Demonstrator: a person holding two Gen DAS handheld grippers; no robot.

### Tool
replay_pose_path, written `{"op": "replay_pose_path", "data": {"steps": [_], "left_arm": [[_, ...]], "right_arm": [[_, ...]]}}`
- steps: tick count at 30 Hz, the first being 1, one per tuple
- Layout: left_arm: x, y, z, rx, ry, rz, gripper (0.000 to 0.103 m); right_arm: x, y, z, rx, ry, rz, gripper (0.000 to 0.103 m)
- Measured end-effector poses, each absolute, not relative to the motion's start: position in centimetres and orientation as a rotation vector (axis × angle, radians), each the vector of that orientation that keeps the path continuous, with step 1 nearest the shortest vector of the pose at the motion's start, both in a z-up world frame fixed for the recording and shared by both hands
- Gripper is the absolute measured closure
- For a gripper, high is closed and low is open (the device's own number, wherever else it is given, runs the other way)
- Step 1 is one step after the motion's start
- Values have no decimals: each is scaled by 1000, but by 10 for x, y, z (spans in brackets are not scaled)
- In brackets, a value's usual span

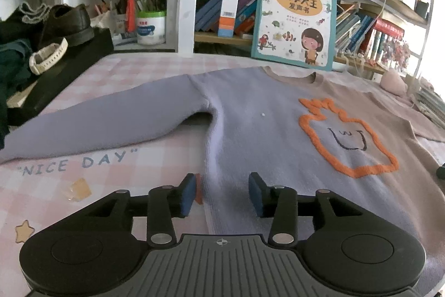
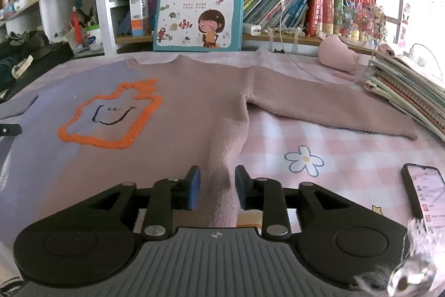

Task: Fold clothes
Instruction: 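Open both tools and move back over the flattened sweatshirt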

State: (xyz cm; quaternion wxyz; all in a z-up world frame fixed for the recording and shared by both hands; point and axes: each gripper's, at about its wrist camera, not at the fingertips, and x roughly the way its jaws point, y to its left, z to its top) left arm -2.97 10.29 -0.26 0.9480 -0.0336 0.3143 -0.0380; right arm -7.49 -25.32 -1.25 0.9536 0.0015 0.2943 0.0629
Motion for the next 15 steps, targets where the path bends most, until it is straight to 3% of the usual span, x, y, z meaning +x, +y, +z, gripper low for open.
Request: {"op": "replay_pose_path", "data": {"steps": [4, 6, 9, 15], "left_arm": [[-37, 99, 3, -58, 620, -79, 44], [-41, 96, 5, -52, 613, -81, 31], [-46, 91, 6, -37, 609, -76, 22], [-57, 88, 7, -19, 609, -65, 15]], "right_arm": [[-78, -249, -11, -1, 588, 142, 57], [-81, -247, -10, -4, 582, 150, 42], [-84, -243, -7, -15, 569, 164, 25], [-90, -231, -4, -42, 554, 202, 14]]}}
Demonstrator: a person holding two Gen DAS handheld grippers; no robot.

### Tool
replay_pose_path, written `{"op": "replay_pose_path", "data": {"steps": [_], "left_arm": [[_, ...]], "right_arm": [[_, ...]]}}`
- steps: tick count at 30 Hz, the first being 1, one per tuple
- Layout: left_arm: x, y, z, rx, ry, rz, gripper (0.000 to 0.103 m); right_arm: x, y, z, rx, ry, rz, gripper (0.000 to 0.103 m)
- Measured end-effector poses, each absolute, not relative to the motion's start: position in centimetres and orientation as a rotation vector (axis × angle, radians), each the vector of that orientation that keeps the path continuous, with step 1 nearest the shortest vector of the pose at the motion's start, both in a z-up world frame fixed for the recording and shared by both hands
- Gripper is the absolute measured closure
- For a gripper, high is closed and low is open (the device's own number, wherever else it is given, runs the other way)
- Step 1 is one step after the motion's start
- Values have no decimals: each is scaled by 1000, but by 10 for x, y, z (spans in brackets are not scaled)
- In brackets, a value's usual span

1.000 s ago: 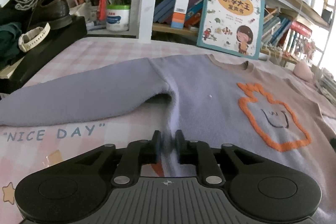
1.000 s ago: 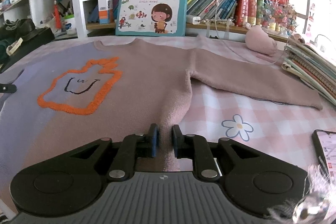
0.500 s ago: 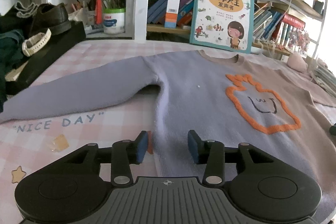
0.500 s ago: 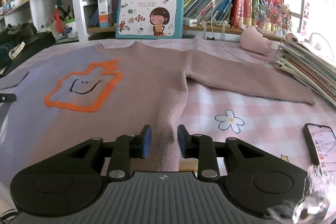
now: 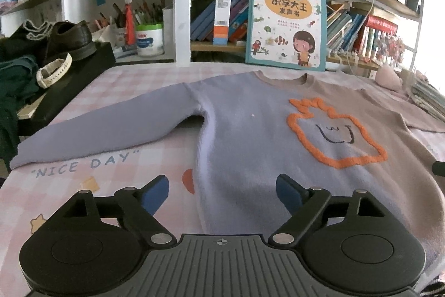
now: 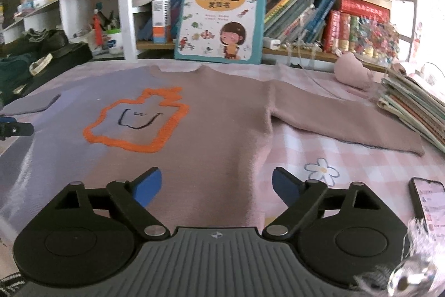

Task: Fold clothes
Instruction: 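Open both tools and move back over the flattened sweatshirt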

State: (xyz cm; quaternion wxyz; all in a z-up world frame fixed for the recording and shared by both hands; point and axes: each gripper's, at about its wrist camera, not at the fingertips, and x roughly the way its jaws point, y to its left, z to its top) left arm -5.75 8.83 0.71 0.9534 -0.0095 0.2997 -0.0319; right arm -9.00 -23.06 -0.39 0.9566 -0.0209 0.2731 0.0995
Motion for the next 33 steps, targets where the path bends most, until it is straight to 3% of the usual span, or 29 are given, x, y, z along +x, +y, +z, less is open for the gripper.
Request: {"op": "replay_pose_path", "data": {"steps": [17, 33], "left_arm": [[-80, 121, 5, -86, 604, 61, 13], [-82, 199, 1, -238, 587, 287, 13]], "right_arm": [[-71, -171, 4, -96, 538, 409, 12], [-35, -135, -4, -147, 541, 470, 9]]}}
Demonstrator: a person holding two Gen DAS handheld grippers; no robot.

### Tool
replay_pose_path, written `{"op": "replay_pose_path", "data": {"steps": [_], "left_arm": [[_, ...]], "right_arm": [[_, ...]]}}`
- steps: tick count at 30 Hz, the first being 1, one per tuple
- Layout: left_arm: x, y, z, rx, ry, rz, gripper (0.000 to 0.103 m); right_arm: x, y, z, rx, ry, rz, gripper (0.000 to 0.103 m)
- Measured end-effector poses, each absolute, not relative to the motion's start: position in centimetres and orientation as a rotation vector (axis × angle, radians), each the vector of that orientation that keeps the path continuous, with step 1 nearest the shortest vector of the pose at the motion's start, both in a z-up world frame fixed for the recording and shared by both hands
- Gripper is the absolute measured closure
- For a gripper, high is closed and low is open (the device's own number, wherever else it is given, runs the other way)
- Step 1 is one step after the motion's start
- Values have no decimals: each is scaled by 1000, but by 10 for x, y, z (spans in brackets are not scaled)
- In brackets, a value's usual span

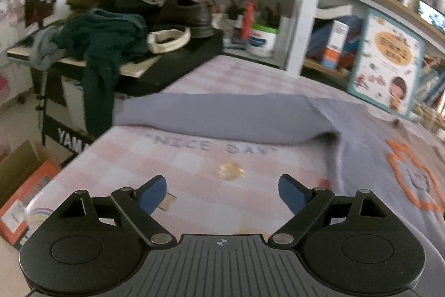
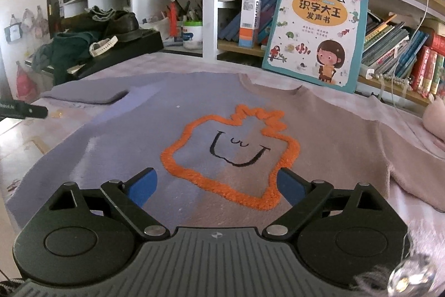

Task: Fold clothes
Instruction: 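Open both tools and move back over the flattened sweatshirt, then grasp the lavender sleeve cuff with the left tool and lift it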

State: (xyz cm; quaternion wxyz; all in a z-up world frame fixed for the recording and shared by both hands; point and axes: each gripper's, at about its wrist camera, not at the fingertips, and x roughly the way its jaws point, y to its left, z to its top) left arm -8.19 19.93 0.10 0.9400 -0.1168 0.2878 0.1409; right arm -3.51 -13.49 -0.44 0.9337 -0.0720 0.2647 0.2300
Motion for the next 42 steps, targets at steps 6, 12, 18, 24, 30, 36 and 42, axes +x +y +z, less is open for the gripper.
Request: {"op": "replay_pose_path", "data": {"steps": [6, 12, 18, 24, 30, 36, 42], "left_arm": [[-68, 233, 0, -271, 572, 366, 13], [-49, 267, 0, -316, 573, 432, 15], [-31, 289, -4, -366, 592, 449, 15], [-13, 301, -9, -375, 596, 492, 26], [-12, 310, -10, -442, 567, 512, 37], [-14, 313, -6, -528, 530, 426, 44], [0, 303, -9, -575, 534, 351, 48]], "right_arm": [[-26, -131, -12, -172, 538, 451, 9], [-20, -125, -23, -199, 572, 439, 9], [-15, -126, -26, -191, 606, 441, 4], [-14, -127, -27, -179, 617, 443, 3], [-12, -128, -27, -164, 626, 448, 3], [-11, -129, -26, -156, 633, 451, 2], [-11, -129, -26, -156, 633, 451, 2]]}}
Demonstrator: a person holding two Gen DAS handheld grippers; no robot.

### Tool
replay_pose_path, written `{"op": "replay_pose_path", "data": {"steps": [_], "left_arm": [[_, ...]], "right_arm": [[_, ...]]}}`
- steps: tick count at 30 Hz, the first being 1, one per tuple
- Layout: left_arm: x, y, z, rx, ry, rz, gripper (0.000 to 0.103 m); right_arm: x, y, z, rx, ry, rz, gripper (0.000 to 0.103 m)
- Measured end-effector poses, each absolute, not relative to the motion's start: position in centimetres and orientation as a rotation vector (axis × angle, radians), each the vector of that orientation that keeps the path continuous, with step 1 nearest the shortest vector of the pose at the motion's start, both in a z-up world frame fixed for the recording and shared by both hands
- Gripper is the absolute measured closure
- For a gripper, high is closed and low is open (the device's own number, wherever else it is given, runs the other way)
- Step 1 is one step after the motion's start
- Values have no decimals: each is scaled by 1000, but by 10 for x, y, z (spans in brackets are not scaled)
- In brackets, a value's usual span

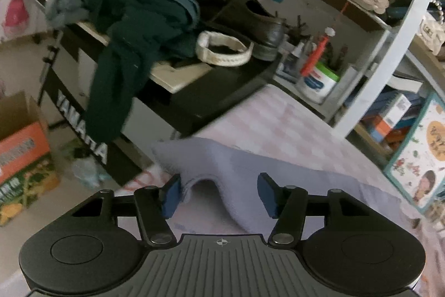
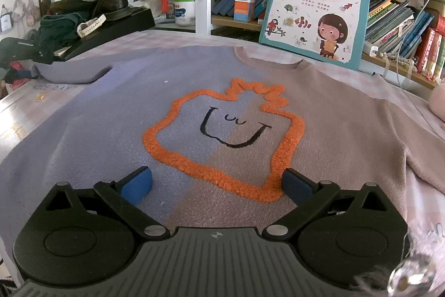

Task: Fold clothes
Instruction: 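Grasp the lavender sleeve cuff with the left tool and lift it, then carry the lavender sleeve across the chest with the left tool and release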

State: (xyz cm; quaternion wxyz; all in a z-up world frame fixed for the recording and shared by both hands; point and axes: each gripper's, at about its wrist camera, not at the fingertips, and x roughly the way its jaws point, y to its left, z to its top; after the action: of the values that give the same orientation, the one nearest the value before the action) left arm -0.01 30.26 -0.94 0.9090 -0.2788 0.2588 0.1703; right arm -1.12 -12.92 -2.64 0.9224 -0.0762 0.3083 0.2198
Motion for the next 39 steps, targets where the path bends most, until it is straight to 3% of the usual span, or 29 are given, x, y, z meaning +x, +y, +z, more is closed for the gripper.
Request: {"op": "replay_pose_path", "data": {"steps": [13, 19, 21, 24, 30, 39], "left_arm": [[19, 288, -11, -619, 544, 282, 52], [10, 315, -13, -692, 516, 370, 74], [10, 319, -16, -684, 527, 375, 89], [10, 320, -17, -673, 530, 370, 98], [6, 307, -1, -631, 484, 328, 99], [9, 200, 110, -434, 275, -14, 100]], "right_arm": [[-10, -130, -26, -155, 635, 452, 2], [-12, -129, -26, -160, 625, 445, 2], [-14, -129, -25, -162, 613, 438, 2], [-19, -137, -23, -163, 611, 430, 2], [-37, -177, -17, -142, 616, 339, 2], [-54, -231, -24, -91, 625, 206, 2]]}}
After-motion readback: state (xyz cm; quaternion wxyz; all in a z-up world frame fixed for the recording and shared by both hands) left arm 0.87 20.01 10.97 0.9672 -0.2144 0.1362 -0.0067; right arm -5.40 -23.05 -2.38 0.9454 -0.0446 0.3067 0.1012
